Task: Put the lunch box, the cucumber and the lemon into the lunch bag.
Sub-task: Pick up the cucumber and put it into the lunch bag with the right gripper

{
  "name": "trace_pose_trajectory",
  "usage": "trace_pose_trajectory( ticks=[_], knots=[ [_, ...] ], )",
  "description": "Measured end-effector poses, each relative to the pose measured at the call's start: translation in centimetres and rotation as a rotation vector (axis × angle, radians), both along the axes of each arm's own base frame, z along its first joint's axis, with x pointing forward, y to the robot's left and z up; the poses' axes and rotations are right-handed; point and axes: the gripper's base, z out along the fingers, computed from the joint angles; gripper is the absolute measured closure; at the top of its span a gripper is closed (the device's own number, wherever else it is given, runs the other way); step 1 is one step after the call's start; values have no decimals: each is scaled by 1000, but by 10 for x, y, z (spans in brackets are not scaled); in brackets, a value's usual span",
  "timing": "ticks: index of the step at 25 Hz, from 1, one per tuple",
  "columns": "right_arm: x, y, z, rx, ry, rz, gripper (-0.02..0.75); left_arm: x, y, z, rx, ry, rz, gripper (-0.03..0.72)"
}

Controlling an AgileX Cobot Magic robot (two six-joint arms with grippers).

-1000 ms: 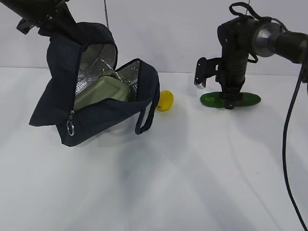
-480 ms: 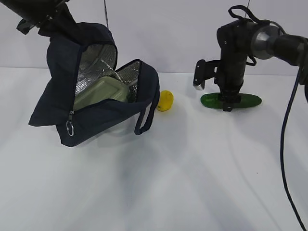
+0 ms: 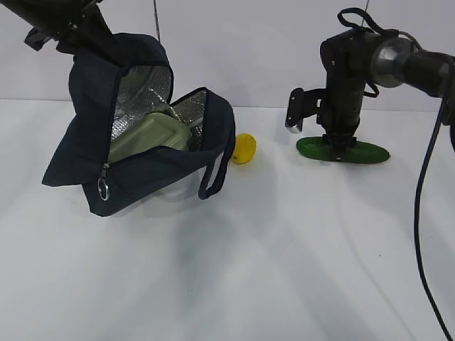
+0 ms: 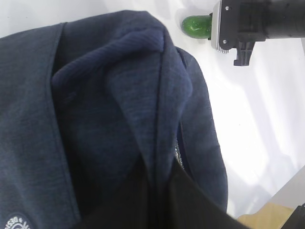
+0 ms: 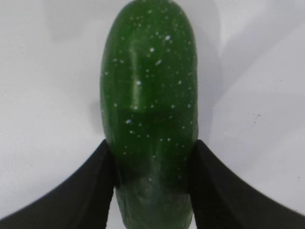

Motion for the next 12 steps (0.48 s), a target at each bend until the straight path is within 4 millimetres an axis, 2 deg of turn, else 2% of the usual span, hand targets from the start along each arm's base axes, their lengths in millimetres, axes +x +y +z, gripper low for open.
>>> trace_pose_trajectory(
  ticks=[6, 12],
  knots=[
    [-3, 0, 2, -1, 31, -19, 392, 0, 0, 0, 0, 0, 0, 680],
    [2, 6, 23, 116, -27, -151, 395, 0, 0, 0, 0, 0, 0, 680]
  ],
)
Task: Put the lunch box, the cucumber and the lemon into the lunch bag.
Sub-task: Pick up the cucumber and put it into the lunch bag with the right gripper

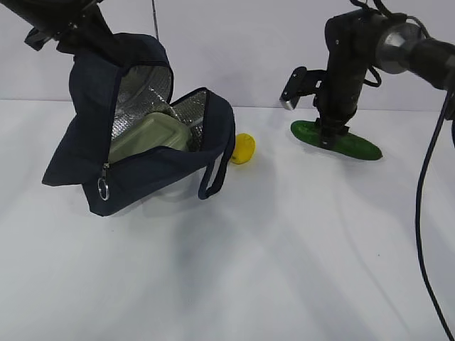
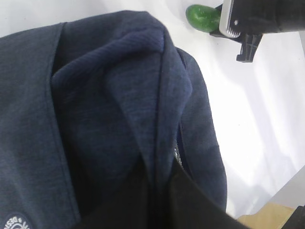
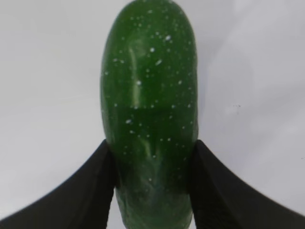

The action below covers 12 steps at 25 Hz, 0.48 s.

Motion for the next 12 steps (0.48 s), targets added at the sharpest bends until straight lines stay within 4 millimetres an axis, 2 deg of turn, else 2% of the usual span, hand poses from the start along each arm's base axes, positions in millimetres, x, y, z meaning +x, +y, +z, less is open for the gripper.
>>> trace_pose_trajectory(
  ticks=[6, 12],
  knots=[
    [-5, 15, 29, 243, -20, -203, 395, 1, 0, 0, -1, -9, 8, 680],
    [-16, 26, 75, 465, -32, -384, 395, 3, 0, 1, -3, -29, 25, 680]
  ],
)
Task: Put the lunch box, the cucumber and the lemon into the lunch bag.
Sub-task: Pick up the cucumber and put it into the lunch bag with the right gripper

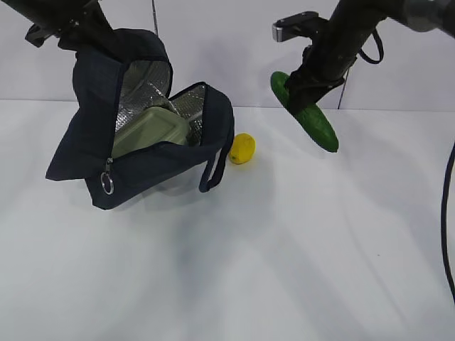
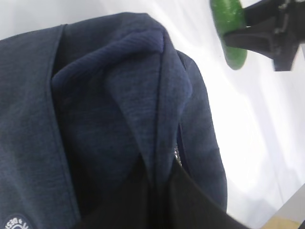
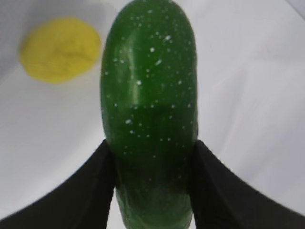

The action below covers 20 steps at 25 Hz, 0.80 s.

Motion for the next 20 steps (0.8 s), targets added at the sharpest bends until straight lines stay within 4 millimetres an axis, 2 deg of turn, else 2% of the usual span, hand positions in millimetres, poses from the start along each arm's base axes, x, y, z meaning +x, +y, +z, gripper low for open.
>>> trace_pose_trajectory(
  ticks=[6, 12, 20],
  knots=[
    [-12, 18, 37, 306, 58, -141, 395, 3, 0, 2, -12, -30, 26, 680],
    [-20, 42, 54, 661, 192, -155, 395, 6, -3, 6, -76, -44, 49, 680],
    [-22, 56, 74, 930, 256, -146, 395, 6, -6, 9, -125, -42, 55, 680]
  ],
)
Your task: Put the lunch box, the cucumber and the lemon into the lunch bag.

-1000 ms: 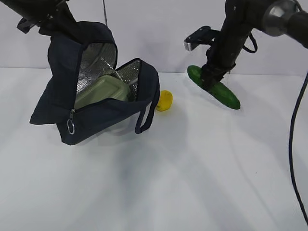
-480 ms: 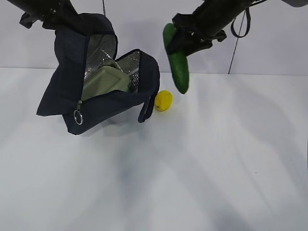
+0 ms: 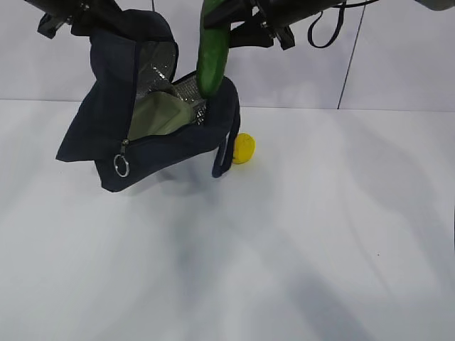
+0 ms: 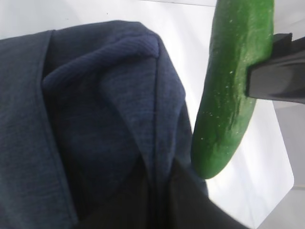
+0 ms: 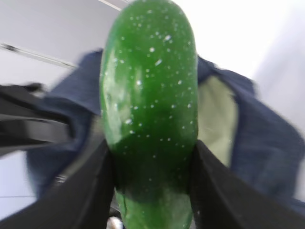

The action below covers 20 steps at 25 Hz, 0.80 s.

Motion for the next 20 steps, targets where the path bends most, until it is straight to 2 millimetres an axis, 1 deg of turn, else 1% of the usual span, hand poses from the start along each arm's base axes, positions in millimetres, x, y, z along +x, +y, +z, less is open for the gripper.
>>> trace_pose_trajectory(
  ticks=[3, 6, 12, 15, 20],
  knots=[
    [0, 2, 4, 57, 7, 0, 395, 0, -1, 1, -15, 2, 0, 680],
    [-1, 3, 5, 66, 6, 5, 395, 0, -3, 3, -51, 3, 4, 680],
    [-9, 22, 5, 61, -23, 61, 395, 4, -4, 8, -112, -22, 43, 680],
    [-14, 30, 5, 49, -65, 116, 395, 7, -4, 10, -134, -45, 75, 680],
    [-13, 28, 2, -1, -110, 131, 395, 12, -5, 16, -191, -76, 128, 680]
  ],
)
